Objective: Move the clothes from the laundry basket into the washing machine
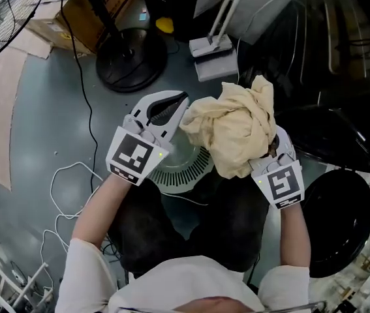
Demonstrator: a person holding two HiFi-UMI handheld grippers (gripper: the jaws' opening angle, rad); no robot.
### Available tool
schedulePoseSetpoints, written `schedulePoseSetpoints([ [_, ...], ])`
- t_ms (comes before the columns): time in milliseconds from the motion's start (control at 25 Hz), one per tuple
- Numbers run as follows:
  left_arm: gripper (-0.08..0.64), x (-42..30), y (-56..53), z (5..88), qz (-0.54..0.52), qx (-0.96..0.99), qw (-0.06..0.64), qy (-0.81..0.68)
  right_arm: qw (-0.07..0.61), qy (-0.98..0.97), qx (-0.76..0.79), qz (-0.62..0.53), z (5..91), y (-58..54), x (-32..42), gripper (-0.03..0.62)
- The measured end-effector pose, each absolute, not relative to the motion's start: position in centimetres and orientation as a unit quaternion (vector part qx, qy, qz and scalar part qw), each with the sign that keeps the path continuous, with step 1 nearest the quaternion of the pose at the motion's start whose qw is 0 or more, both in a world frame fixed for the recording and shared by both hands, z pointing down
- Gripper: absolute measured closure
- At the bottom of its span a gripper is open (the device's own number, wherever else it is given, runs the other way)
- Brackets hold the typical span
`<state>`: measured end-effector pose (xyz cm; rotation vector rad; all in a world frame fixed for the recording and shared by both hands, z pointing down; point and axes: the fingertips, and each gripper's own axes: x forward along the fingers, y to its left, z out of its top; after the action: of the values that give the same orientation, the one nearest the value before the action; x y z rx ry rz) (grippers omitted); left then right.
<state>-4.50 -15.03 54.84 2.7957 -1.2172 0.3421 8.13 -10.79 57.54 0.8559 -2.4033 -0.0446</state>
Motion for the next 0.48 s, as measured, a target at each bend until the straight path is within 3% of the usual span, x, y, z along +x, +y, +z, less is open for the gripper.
schedulePoseSetpoints([
  [480,0.554,3.7,-13.2,53.4,0.110,0.941,0.023,-0.321,0.231,-0.868,0.439,0.000,53.8,-7.3,15.2,0.402],
])
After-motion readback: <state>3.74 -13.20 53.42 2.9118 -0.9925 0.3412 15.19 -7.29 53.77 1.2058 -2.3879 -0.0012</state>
